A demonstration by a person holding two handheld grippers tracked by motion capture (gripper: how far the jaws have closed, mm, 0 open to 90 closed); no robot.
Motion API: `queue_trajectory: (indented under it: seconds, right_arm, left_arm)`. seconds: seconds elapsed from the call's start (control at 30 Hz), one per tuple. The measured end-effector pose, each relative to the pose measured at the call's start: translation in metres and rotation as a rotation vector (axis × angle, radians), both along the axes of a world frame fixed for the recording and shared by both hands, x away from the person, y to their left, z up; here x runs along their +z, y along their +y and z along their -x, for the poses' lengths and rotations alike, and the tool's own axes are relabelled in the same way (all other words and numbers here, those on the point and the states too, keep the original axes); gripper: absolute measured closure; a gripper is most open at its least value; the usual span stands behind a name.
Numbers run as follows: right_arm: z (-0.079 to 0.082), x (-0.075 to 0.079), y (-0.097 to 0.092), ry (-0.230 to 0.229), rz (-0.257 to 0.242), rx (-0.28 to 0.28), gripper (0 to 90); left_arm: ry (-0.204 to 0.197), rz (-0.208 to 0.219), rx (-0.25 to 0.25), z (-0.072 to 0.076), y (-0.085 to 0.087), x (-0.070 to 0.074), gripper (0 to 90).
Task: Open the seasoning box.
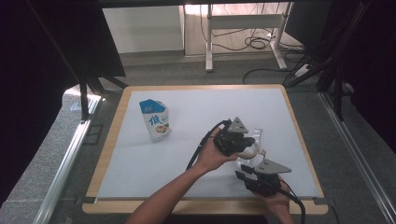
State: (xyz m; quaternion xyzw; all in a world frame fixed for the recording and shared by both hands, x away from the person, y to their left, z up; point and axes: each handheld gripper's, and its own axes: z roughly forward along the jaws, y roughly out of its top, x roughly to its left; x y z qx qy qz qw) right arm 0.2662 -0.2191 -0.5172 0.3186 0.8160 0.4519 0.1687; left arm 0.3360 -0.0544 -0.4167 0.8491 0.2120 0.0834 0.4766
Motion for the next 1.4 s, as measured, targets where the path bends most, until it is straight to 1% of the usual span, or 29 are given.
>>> queue_trajectory:
  seconds: [0.03,0.13,0.23,0.3,0.33,0.37,0.47,0.5,0.53,0.63,0.7,0.83,0.93,1.03,1.07,1.13,1.23,1.27,1.3,1.33,1.4]
  right_arm:
    - [0.0,-0.001,0.001,0.004,0.0,-0.001,64.1]
    - [0.0,-0.004,0.002,0.007,0.006,0.008,63.8]
    - [-0.001,-0.006,0.001,0.014,0.003,0.006,63.5]
    - [-0.001,-0.007,0.0,0.019,0.002,0.006,63.4]
    - [-0.001,-0.007,0.0,0.023,0.001,0.003,63.3]
    - [-0.001,-0.007,0.0,0.024,0.002,0.002,63.3]
    - [-0.002,-0.008,0.0,0.026,0.002,0.001,63.2]
    - [-0.002,-0.008,-0.001,0.024,0.002,0.002,63.3]
    - [-0.002,-0.008,-0.001,0.022,0.001,0.002,63.3]
    - [-0.002,-0.007,0.0,0.019,-0.003,0.002,63.1]
    - [-0.002,-0.007,0.001,0.019,-0.007,0.003,62.1]
    - [-0.001,-0.008,0.005,0.017,-0.002,0.012,60.7]
    - [-0.002,-0.008,0.006,0.02,-0.005,0.015,59.4]
    - [-0.003,-0.009,0.008,0.021,-0.012,0.015,57.9]
    - [-0.003,-0.009,0.008,0.015,-0.013,0.014,57.4]
    - [-0.003,-0.009,0.011,0.012,-0.016,0.019,55.6]
    - [-0.002,-0.007,0.014,0.002,-0.026,0.02,53.6]
    - [-0.002,-0.005,0.016,-0.004,-0.027,0.025,51.9]
    - [-0.002,-0.005,0.016,-0.004,-0.027,0.025,51.9]
    - [-0.002,-0.005,0.017,-0.004,-0.027,0.027,51.3]
    - [-0.003,-0.004,0.019,-0.007,-0.032,0.032,50.5]
  left_arm:
    - [-0.008,-0.007,-0.009,0.0,-0.004,0.001,90.0]
    - [-0.004,-0.011,-0.023,0.001,-0.013,0.001,90.0]
    - [-0.001,-0.017,-0.033,0.0,-0.018,0.0,90.0]
    - [-0.005,-0.027,-0.039,0.0,-0.019,0.0,90.0]
    - [-0.002,-0.019,-0.038,-0.001,-0.02,-0.001,90.0]
    - [-0.003,-0.026,-0.043,-0.001,-0.02,0.0,90.0]
    - [-0.009,-0.031,-0.04,-0.002,-0.018,-0.001,90.0]
    - [-0.006,-0.019,-0.029,-0.001,-0.016,-0.001,89.9]
    - [-0.007,-0.017,-0.025,-0.001,-0.012,0.0,89.9]
    - [-0.004,0.005,0.003,-0.002,0.001,0.001,89.9]
    - [-0.006,0.004,0.015,-0.003,0.011,0.0,89.6]
    - [0.003,0.027,0.048,-0.002,0.028,-0.003,85.6]
    - [0.008,0.059,0.071,-0.002,0.043,-0.007,78.7]
    - [0.023,0.08,0.099,-0.001,0.057,-0.011,67.6]
    - [0.032,0.085,0.104,-0.001,0.063,-0.014,64.8]
    - [0.033,0.085,0.12,0.002,0.073,-0.019,55.8]
    - [0.037,0.088,0.14,0.006,0.09,-0.028,46.5]
    - [0.038,0.091,0.144,0.008,0.096,-0.031,41.5]
    - [0.043,0.092,0.147,0.01,0.101,-0.034,41.5]
    - [0.045,0.092,0.151,0.011,0.106,-0.037,39.4]
    - [0.042,0.086,0.18,0.015,0.115,-0.043,37.0]
